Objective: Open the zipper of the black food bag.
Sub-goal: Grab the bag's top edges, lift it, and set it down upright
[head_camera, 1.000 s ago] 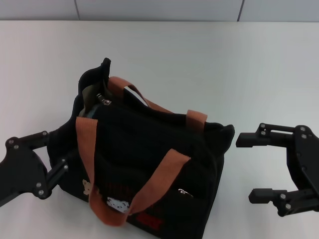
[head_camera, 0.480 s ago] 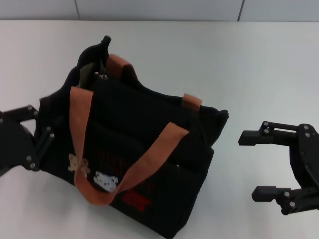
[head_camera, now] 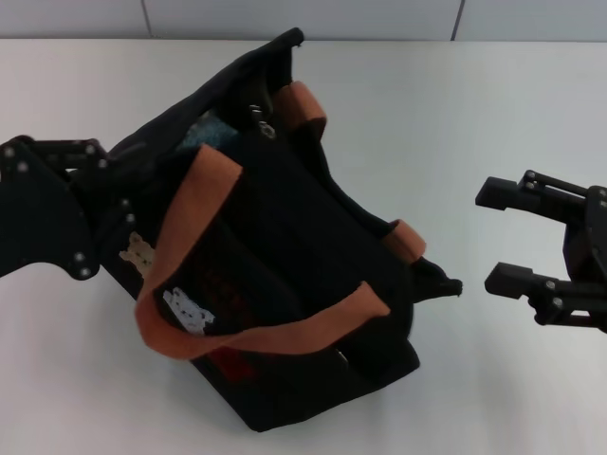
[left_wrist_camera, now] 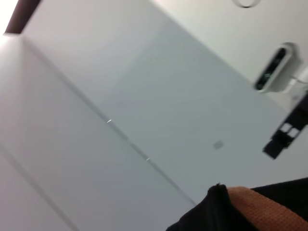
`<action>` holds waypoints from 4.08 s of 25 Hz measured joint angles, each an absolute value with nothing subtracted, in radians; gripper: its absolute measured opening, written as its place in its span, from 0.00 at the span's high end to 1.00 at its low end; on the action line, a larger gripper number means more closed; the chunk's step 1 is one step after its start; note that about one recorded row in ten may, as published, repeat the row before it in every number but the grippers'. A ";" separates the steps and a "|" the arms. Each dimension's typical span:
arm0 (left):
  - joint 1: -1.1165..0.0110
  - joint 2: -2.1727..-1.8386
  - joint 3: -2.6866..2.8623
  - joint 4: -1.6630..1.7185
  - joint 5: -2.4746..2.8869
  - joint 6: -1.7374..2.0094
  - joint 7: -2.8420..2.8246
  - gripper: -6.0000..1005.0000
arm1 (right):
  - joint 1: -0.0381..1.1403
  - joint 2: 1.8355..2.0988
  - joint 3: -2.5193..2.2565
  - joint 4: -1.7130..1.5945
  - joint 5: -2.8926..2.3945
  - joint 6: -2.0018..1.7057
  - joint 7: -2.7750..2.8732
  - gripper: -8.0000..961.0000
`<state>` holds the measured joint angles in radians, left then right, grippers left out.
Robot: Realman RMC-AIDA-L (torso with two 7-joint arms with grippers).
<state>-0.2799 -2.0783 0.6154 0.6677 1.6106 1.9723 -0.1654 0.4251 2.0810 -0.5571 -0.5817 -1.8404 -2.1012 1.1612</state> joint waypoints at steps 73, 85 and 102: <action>-0.296 -2.080 0.885 0.741 1.475 1.956 0.105 0.86 | 0.659 2.083 -1.009 -0.659 -1.535 -1.644 2.109 0.31; -0.299 -2.080 0.903 0.741 1.476 1.951 0.106 0.86 | 0.691 2.085 -1.113 -0.682 -1.536 -1.570 2.132 0.45; -0.295 -2.080 0.903 0.732 1.458 1.944 0.105 0.86 | 0.594 2.082 -1.066 -0.747 -1.527 -1.655 2.029 0.99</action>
<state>-0.2947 -2.0800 0.9027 0.7321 1.4575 1.9435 0.1047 0.5941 2.0818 -1.0662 -0.7467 -1.5267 -1.6546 2.0291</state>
